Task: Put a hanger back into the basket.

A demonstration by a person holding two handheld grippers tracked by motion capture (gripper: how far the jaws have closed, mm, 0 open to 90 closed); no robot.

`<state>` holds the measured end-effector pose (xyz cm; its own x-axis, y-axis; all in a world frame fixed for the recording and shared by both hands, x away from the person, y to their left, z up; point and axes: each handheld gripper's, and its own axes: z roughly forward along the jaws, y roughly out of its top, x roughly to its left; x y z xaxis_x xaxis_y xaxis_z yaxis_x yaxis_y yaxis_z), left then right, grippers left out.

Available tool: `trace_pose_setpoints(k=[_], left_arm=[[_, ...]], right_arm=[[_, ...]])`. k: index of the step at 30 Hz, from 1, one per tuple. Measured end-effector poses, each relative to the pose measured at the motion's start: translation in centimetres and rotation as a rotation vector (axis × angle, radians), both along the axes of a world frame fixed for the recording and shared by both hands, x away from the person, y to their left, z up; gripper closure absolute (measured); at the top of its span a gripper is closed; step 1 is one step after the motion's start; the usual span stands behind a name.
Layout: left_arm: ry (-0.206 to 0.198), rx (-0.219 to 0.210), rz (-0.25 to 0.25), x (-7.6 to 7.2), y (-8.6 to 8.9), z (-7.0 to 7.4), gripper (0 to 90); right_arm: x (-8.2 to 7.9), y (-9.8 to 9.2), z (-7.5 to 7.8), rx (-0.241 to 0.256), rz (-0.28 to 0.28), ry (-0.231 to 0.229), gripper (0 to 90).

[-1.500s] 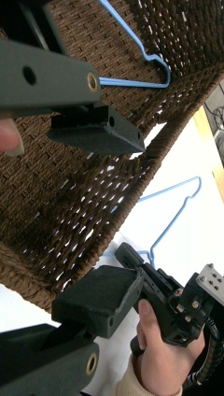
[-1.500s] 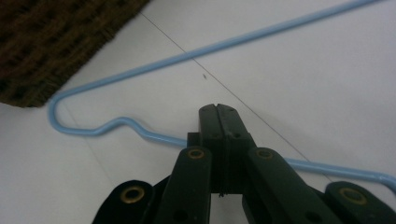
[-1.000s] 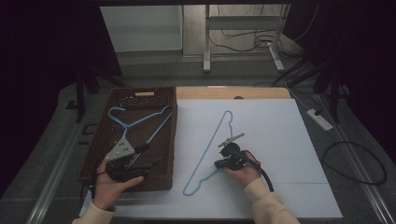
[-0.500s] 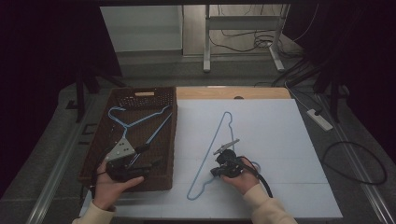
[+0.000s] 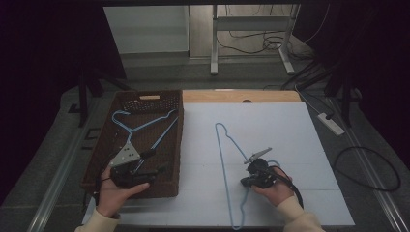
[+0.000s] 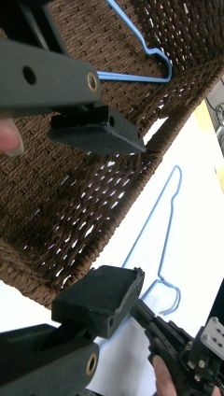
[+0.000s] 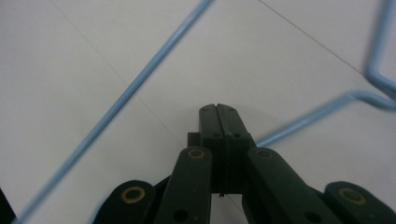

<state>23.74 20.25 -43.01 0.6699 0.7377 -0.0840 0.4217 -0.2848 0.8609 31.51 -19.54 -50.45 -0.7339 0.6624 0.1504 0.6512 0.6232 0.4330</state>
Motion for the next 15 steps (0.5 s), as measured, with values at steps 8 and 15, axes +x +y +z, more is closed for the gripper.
trace_pose_setpoints(k=[8, 15], left_arm=[[0.001, 0.001, -0.001, 0.0, 0.0, 0.0, 33.9], [0.002, 0.002, -0.007, 0.0, -0.1, 0.0, 34.0]], right_arm=[[1.3, -3.1, 0.5, -0.069, -0.061, -0.009, 90.0], [3.0, -5.4, 0.8, -0.108, -0.135, -0.027, 90.0]])
